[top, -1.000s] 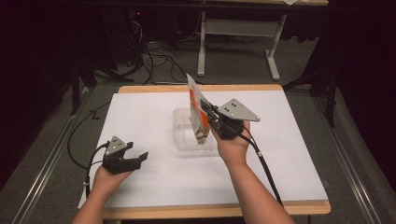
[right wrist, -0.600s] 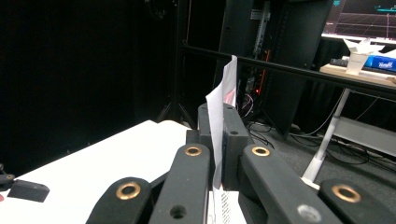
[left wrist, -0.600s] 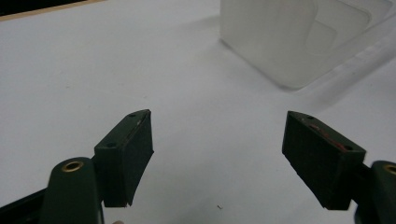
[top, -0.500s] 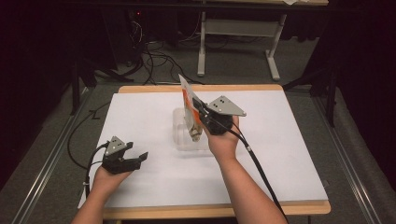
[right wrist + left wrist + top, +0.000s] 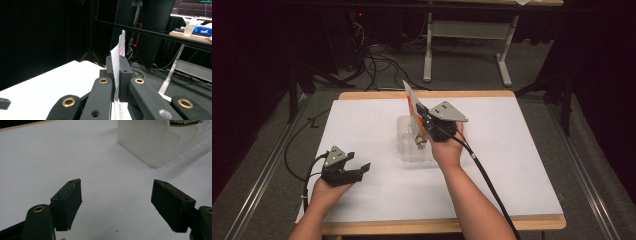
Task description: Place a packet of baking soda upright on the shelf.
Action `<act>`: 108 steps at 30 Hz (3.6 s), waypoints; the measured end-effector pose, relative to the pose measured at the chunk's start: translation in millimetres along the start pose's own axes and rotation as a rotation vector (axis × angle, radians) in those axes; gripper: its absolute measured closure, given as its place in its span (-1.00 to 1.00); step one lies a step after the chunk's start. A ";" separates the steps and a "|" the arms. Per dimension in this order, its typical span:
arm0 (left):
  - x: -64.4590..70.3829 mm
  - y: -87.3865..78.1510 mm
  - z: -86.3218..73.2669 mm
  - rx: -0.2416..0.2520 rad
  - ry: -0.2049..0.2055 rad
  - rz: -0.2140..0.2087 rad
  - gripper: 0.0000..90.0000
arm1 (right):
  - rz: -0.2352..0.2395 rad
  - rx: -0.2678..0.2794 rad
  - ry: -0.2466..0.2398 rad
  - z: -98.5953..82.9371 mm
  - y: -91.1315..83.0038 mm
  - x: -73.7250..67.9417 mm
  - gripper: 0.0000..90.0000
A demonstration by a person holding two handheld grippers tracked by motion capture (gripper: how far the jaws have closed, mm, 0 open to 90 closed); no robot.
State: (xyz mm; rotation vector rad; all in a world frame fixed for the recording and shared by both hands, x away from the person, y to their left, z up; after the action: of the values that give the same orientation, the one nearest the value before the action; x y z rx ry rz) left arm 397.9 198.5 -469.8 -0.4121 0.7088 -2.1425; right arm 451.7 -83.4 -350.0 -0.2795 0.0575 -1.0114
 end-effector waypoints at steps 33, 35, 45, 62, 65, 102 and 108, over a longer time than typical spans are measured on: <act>0.9 1.4 0.0 -0.008 0.011 0.002 -0.44 | 0.036 -0.039 0.051 -35.6 7.1 -2.8 0.97; 0.7 1.6 -0.1 -0.009 0.011 0.003 -0.44 | 0.043 -0.038 0.058 -39.0 5.8 -4.7 0.98; 0.7 1.7 -0.1 -0.015 0.016 0.007 -0.44 | 0.037 -0.035 0.067 -45.1 -0.3 -5.0 0.98; 2.2 3.8 0.0 -0.021 0.021 0.003 -0.44 | 0.049 -0.049 0.062 -62.9 -8.2 -11.9 0.99; 2.6 3.9 0.1 -0.020 0.021 0.003 -0.44 | 0.048 -0.055 0.062 -66.6 -9.1 -12.2 0.99; 1.8 3.4 0.9 -0.013 0.026 0.003 -0.44 | 0.107 -0.128 0.053 -67.0 -9.8 -20.9 -0.15; 0.9 2.8 0.9 -0.011 0.026 0.002 -0.44 | 0.111 -0.144 0.065 -74.1 -22.9 -18.5 -0.19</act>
State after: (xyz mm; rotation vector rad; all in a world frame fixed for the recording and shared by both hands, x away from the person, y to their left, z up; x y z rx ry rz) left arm 399.5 196.1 -470.8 -0.3896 0.7354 -2.1463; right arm 409.8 -94.4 -417.0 -0.3707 0.2029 -0.9071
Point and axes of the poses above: each handheld gripper's, and its own axes: y roughly forward along the jaws, z roughly out of its top, x roughly to its right, the point moved 4 cm from there along y, roughly forward along the jaws, and after that the axes turned 5 degrees about -x, right-handed, at the moved point
